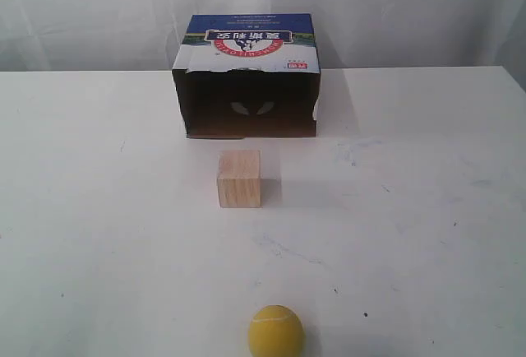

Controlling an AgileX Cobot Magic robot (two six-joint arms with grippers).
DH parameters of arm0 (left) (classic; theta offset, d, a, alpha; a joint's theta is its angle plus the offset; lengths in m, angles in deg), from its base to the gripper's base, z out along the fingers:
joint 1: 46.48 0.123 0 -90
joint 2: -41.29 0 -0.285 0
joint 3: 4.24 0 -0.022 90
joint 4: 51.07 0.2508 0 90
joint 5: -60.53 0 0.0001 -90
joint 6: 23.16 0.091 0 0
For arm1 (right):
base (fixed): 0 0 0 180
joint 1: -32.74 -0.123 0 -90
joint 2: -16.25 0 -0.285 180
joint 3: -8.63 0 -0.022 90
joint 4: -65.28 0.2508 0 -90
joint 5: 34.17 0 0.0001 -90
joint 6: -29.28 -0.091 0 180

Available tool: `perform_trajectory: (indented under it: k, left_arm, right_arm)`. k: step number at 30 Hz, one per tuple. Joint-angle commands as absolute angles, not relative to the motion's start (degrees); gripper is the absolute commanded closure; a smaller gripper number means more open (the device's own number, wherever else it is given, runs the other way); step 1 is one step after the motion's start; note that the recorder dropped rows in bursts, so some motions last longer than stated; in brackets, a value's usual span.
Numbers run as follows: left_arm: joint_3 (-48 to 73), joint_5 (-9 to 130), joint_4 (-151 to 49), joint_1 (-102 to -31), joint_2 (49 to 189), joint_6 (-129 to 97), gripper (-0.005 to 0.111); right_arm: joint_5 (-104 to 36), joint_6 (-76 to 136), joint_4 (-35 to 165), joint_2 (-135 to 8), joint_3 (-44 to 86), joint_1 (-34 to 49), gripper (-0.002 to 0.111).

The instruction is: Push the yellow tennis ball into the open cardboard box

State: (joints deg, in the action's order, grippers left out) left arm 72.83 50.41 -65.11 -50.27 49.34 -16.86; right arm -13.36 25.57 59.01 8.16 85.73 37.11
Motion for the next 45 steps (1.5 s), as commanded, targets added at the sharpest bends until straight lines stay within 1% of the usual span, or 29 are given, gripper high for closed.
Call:
perform_trajectory:
  k: [1,5,10,12,14,17,18,20,22,24,26,28,29,31,32,33,35,36,37,38,40,41,42,43,45]
  left_arm:
    - [73.0,50.2,-65.7,-50.6,49.1,-17.0,0.107]
    - [73.0,50.2,-65.7,-50.6,49.1,-17.0,0.107]
    - [73.0,50.2,-65.7,-50.6,49.1,-17.0,0.107]
    - [73.0,50.2,-65.7,-50.6,49.1,-17.0,0.107]
    - [73.0,50.2,-65.7,-50.6,49.1,-17.0,0.107]
    - [73.0,50.2,-65.7,-50.6,49.1,-17.0,0.107]
    - [73.0,50.2,-65.7,-50.6,49.1,-17.0,0.107]
    - [73.0,50.2,-65.7,-50.6,49.1,-17.0,0.107]
    - [73.0,50.2,-65.7,-50.6,49.1,-17.0,0.107]
    - [73.0,50.2,-65.7,-50.6,49.1,-17.0,0.107]
    - [73.0,50.2,-65.7,-50.6,49.1,-17.0,0.107]
    - [73.0,50.2,-65.7,-50.6,49.1,-17.0,0.107]
    - [73.0,50.2,-65.7,-50.6,49.1,-17.0,0.107]
    - [73.0,50.2,-65.7,-50.6,49.1,-17.0,0.107]
    - [73.0,50.2,-65.7,-50.6,49.1,-17.0,0.107]
    - [73.0,50.2,-65.7,-50.6,49.1,-17.0,0.107]
    - [73.0,50.2,-65.7,-50.6,49.1,-17.0,0.107]
    - [73.0,50.2,-65.7,-50.6,49.1,-17.0,0.107]
    - [73.0,50.2,-65.7,-50.6,49.1,-17.0,0.107]
    - [73.0,50.2,-65.7,-50.6,49.1,-17.0,0.107]
    - [73.0,50.2,-65.7,-50.6,49.1,-17.0,0.107]
    - [73.0,50.2,-65.7,-50.6,49.1,-17.0,0.107]
    - [73.0,50.2,-65.7,-50.6,49.1,-17.0,0.107]
    - [73.0,50.2,-65.7,-50.6,49.1,-17.0,0.107]
    - [73.0,50.2,-65.7,-50.6,49.1,-17.0,0.107]
  right_arm:
    - [-14.1,27.7,58.6,8.5,85.8,37.4,0.108]
    - [-14.1,28.2,58.0,8.5,85.8,37.4,0.108]
    - [-14.6,38.0,49.4,8.5,85.8,37.4,0.108]
    - [-18.8,39.6,47.4,8.5,85.8,37.4,0.108]
    - [-26.6,36.3,52.2,8.5,85.8,37.3,0.108]
    - [-40.2,21.3,68.3,8.5,85.8,37.3,0.108]
    - [-45.1,12.0,72.6,8.5,85.8,37.3,0.108]
    - [-49.7,-7.4,80.8,8.5,85.8,37.3,0.108]
    - [-51.2,-23.8,84.1,8.5,85.8,37.3,0.108]
    - [-51.0,-30.0,84.1,8.5,85.8,37.3,0.108]
    - [-51.4,-31.7,86.4,8.5,85.8,37.3,0.108]
    - [-53.4,-40.9,93.3,8.5,85.8,37.3,0.108]
    - [-59.9,-41.8,97.2,8.5,85.1,37.3,0.108]
    - [-69.7,-40.7,97.9,5.1,81.3,37.4,0.108]
    - [-78.4,-36.0,97.6,0.0,74.9,37.4,0.108]
    - [-82.3,-30.9,96.3,-3.3,71.1,37.4,0.108]
    - [-86.9,-10.3,88.7,-10.5,63.4,37.4,0.108]
    - [-84.4,10.1,76.7,-17.7,56.7,37.4,0.108]
    - [-79.6,20.0,70.9,-21.4,53.1,37.4,0.108]
    - [-67.3,33.1,64.1,-28.5,46.4,37.4,0.108]
    - [-53.4,42.4,62.8,-36.3,40.4,37.4,0.108]
    - [-42.7,52.5,64.7,-44.9,34.4,37.4,0.108]
    - [-36.7,55.4,66.3,-49.4,31.5,37.4,0.108]
    - [-25.8,53.8,69.3,-57.5,26.6,37.4,0.108]
    - [-10.5,44.2,69.9,-64.6,21.0,37.4,0.108]
